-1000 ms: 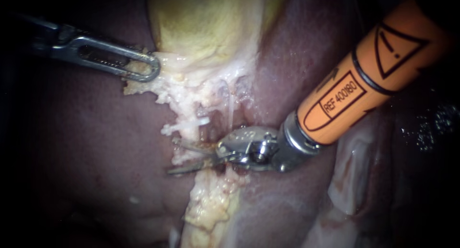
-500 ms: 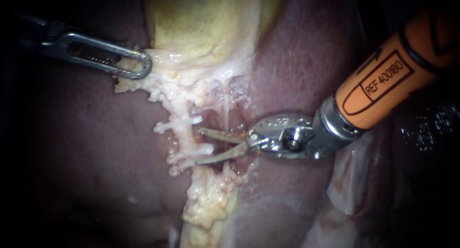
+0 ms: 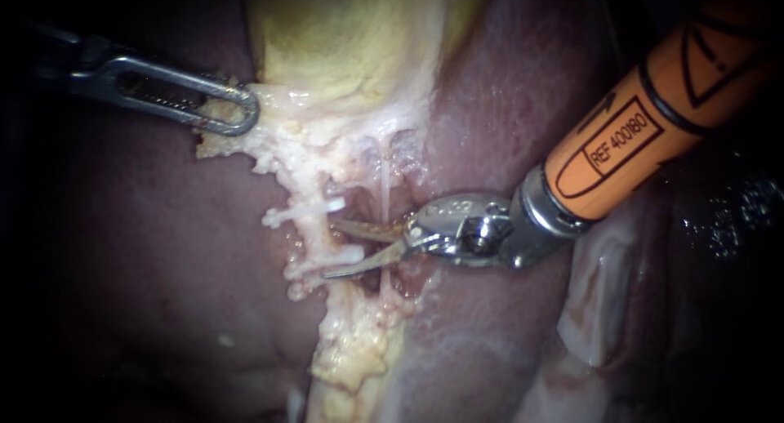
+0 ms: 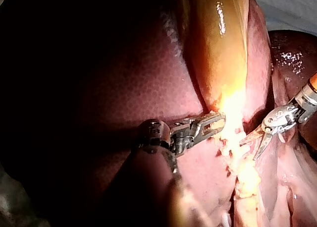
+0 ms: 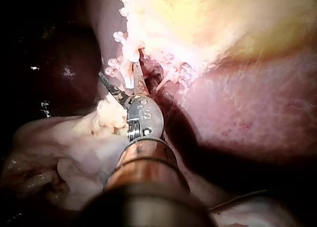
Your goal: Go to the cutting position left tube
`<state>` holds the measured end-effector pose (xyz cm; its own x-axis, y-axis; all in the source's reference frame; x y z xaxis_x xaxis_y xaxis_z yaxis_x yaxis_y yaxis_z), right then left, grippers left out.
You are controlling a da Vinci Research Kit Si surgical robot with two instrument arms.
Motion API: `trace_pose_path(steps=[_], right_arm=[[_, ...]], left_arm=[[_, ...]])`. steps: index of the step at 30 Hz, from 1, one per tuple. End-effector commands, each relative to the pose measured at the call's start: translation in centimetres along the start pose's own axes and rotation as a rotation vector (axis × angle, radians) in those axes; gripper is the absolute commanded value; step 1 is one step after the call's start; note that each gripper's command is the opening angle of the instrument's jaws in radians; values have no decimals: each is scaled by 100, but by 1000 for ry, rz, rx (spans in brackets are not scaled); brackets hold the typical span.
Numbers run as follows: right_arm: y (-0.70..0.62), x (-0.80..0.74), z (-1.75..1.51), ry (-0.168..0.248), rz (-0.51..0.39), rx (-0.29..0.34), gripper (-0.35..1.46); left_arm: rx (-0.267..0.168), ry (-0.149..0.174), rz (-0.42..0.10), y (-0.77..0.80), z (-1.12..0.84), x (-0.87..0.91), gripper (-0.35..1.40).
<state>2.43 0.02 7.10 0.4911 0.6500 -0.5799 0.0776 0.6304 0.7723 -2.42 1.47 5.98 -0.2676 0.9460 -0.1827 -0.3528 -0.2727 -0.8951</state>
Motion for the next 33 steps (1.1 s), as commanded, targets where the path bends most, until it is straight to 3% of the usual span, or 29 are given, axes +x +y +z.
trace_pose_path(steps=[1, 14, 25, 33], right_arm=[[0, -1, 2, 6, -3, 11, 141], [5, 6, 15, 79, -52, 128, 138], [8, 18, 50, 146, -73, 158, 136], [13, 27, 73, 168, -87, 184, 130]], left_arm=[[0, 0, 0, 0, 0, 0, -35], [1, 1, 0, 0, 2, 0, -35], [3, 2, -1, 0, 6, 1, -35], [3, 3, -1, 1, 7, 1, -35]])
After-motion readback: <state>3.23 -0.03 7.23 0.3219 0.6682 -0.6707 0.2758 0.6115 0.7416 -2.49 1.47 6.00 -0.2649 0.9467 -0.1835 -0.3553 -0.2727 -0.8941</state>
